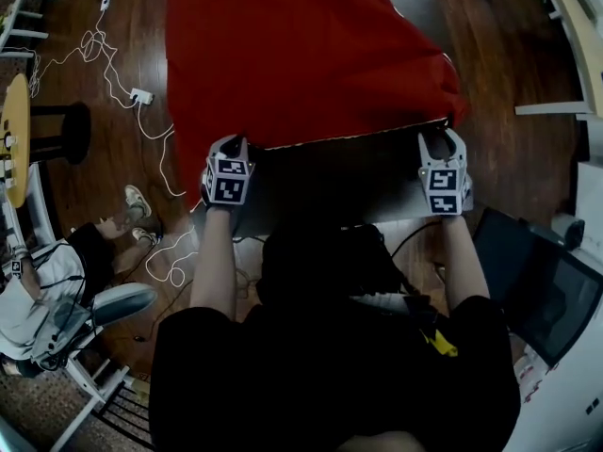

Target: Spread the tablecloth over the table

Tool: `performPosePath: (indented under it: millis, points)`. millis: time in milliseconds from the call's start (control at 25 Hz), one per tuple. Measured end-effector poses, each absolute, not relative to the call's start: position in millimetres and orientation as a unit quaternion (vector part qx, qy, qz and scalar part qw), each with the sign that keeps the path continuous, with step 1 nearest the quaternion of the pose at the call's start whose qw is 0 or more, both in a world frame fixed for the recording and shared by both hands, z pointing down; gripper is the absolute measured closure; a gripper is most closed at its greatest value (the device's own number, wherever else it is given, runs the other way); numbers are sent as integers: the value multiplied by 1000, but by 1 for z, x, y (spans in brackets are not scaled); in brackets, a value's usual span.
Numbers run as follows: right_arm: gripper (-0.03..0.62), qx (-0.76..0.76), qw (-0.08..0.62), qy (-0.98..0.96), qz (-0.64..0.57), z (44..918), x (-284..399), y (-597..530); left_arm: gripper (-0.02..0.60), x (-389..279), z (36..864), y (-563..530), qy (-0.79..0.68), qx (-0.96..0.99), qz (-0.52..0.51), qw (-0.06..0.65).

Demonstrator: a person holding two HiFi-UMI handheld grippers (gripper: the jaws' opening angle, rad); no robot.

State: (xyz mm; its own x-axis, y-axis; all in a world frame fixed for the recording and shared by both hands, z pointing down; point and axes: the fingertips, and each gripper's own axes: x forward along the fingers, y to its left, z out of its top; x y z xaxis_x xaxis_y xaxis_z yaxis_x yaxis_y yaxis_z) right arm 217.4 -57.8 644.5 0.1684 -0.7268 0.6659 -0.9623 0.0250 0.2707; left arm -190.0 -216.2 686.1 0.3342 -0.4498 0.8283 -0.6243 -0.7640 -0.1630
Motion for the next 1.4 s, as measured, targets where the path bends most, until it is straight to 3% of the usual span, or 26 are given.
performPosePath:
  millis: [160,320,520,560,640,760,1400]
  points:
    - [401,570,386,-709,152,666,135,-84,575,-191,676,-206,-348,811,458,107]
    - [344,538,428,-702,188,696,129,-89,575,-197,665,-198,-356,817,441,104]
    - [322,544,368,-708,259,705,143,-99,575,-212,674,-178,-333,824,447,105]
    - [329,543,351,-708,282,705,145,-100,575,-214,679,-172,-329,825,446,112]
    - [464,547,334,-701,312,705,153,-103,575,-213,683,-162,-317,831,440,124]
    - [570,539,348,-703,308,704,156,-106,577,-207,688,-149,-299,837,439,131]
    - [577,480,474,-721,160,697,176,18,578,-190,683,-44,-286,845,442,97]
